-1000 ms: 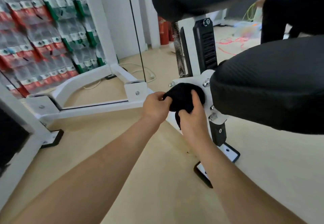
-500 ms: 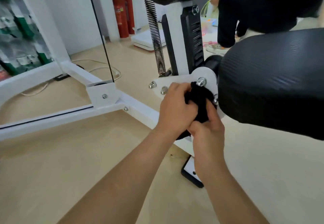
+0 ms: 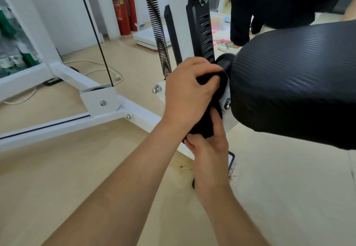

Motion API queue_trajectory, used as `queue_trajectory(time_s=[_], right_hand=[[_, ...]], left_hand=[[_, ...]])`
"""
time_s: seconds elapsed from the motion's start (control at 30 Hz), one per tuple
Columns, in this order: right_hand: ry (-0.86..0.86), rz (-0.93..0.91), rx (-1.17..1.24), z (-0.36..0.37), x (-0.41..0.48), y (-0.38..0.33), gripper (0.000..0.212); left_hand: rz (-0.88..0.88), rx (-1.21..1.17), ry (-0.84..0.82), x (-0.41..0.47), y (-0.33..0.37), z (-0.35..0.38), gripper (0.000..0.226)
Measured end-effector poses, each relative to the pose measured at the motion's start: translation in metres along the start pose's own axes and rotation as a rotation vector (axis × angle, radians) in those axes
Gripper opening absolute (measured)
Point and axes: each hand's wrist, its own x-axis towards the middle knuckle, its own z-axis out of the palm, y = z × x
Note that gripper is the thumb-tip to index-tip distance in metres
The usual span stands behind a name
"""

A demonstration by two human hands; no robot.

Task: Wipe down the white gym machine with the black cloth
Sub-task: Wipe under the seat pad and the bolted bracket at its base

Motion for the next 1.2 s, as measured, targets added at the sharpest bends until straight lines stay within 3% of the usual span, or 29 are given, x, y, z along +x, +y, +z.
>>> queue_trajectory(time_s=[0.13, 0.23, 0.3, 0.43, 0.5, 0.57, 0.7, 0.83, 0.87, 1.0, 1.1, 1.2], right_hand=[[0.1, 0.16, 0.094, -0.012, 0.0, -0.003, 0.053], [0.082, 0.233, 0.232, -0.02, 0.0, -0.008, 0.04], [0.116, 0.264, 0.28, -0.025, -0.001, -0.009, 0.03], [0.245, 0.295, 0.325, -0.039, -0.001, -0.004, 0.019], [0.314, 0.309, 0.318, -0.048, 0.002, -0.002, 0.022], [0.328, 0.317, 0.309, -0.054, 0.006, -0.005, 0.023], [0.255, 0.267, 0.287, -0.052, 0.009, -0.013, 0.01], [0.296, 0.028, 0.113, -0.039, 0.022, -0.01, 0.017], [0.342, -0.026, 0.067, -0.036, 0.024, -0.007, 0.019], [0.451, -0.057, -0.065, -0.035, 0.03, 0.01, 0.018], [0.421, 0.022, -0.253, -0.054, 0.025, 0.029, 0.004], [0.369, 0.18, -0.264, -0.083, 0.013, 0.041, 0.01]], left_hand=[[0.577, 0.375, -0.12, -0.006, -0.02, 0.001, 0.013], [0.765, 0.479, -0.131, -0.001, -0.028, 0.002, 0.011], [0.608, 0.377, -0.076, -0.002, -0.026, 0.004, 0.009], [-0.338, -0.246, 0.122, -0.027, -0.009, 0.018, 0.009], [-0.601, -0.521, 0.103, -0.036, -0.008, 0.022, 0.015], [-0.694, -0.575, 0.07, -0.045, -0.013, 0.021, 0.014], [-0.652, -0.36, -0.024, -0.068, -0.02, 0.021, 0.006], [-0.381, -0.201, -0.144, -0.067, -0.008, 0.027, 0.01], [-0.405, -0.217, -0.139, -0.068, -0.008, 0.029, 0.01], [-0.84, -0.589, 0.019, -0.082, -0.024, 0.034, 0.006], [-1.08, -0.565, -0.056, -0.121, -0.054, 0.029, 0.011], [-1.18, -0.528, -0.131, -0.15, -0.067, 0.019, 0.017]])
